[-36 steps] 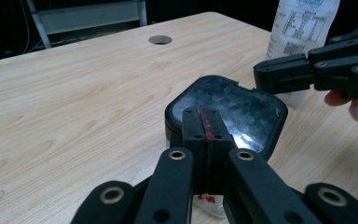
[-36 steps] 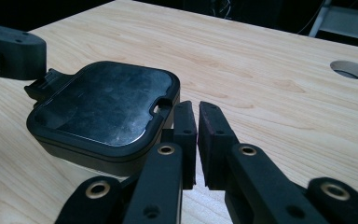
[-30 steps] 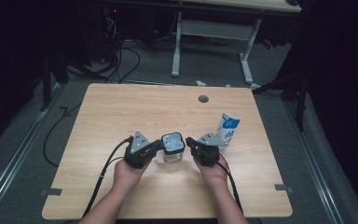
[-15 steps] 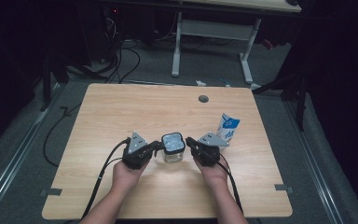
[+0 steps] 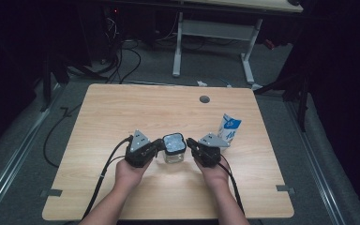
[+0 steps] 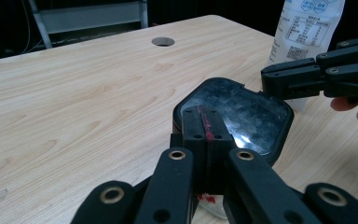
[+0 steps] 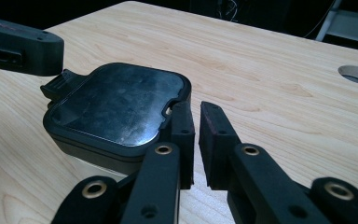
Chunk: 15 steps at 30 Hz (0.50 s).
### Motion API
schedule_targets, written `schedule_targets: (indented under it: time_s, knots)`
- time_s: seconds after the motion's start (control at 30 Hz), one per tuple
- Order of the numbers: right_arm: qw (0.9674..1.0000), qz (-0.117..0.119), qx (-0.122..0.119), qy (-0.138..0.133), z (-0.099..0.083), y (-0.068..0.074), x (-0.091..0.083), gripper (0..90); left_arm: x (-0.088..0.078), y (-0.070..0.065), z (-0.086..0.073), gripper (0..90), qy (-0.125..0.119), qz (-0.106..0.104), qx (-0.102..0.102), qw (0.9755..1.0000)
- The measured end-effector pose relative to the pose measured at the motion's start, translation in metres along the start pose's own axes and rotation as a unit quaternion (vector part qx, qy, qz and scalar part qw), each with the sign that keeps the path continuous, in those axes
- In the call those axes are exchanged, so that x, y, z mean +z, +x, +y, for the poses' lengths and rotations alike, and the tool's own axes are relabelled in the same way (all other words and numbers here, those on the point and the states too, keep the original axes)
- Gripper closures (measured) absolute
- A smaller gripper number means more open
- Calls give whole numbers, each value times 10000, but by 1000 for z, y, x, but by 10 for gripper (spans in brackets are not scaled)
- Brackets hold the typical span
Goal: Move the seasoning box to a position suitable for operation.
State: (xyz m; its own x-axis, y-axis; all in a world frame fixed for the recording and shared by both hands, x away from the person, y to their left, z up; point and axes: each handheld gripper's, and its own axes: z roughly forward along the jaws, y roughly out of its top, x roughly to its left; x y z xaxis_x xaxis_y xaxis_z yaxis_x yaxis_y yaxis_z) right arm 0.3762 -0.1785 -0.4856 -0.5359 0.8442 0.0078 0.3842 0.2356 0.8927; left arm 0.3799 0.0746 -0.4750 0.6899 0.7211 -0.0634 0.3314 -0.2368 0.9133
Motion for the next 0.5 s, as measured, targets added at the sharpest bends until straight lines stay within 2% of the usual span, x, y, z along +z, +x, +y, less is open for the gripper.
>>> schedule_targets:
  time_s: [0.5]
  knots:
    - [10000,-6,8,3,0,1,0,867,3,-4,-2,899,-63,-31,-18,10000]
